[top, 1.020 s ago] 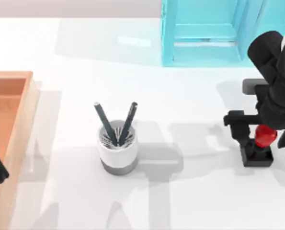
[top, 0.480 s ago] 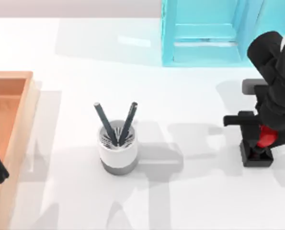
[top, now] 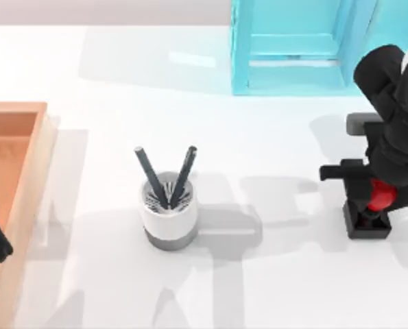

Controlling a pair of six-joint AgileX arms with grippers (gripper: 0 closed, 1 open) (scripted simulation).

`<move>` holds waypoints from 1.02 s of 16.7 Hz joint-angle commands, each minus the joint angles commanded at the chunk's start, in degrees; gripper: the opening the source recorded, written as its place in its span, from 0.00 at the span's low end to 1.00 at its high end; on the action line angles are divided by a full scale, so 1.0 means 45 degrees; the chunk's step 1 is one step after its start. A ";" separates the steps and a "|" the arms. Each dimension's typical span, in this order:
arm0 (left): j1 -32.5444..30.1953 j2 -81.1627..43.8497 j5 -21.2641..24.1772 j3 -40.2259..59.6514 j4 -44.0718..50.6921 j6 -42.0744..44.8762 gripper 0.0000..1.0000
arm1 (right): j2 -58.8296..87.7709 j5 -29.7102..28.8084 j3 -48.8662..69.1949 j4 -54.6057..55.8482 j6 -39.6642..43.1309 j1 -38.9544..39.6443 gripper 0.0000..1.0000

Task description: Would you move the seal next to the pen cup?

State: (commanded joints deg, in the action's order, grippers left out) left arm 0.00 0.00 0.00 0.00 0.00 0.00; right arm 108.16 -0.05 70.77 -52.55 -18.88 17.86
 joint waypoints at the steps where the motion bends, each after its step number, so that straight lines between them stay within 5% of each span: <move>1: 0.0000 0.0000 0.0000 0.0000 0.0000 0.0000 1.00 | 0.0014 -0.0001 0.0029 -0.0028 -0.0011 0.0016 0.00; 5: 0.0000 0.0000 0.0000 0.0000 0.0000 0.0000 1.00 | 0.0603 -0.0013 0.1464 -0.1300 -0.0584 0.0685 0.00; 17: 0.0000 0.0000 0.0000 0.0000 0.0000 0.0000 1.00 | 0.2846 -0.0016 1.1040 -0.8214 -0.4038 0.3997 0.00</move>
State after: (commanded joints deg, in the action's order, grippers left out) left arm 0.00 0.00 0.00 0.00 0.00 0.00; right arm 120.96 -0.13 120.46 -89.52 -37.05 35.85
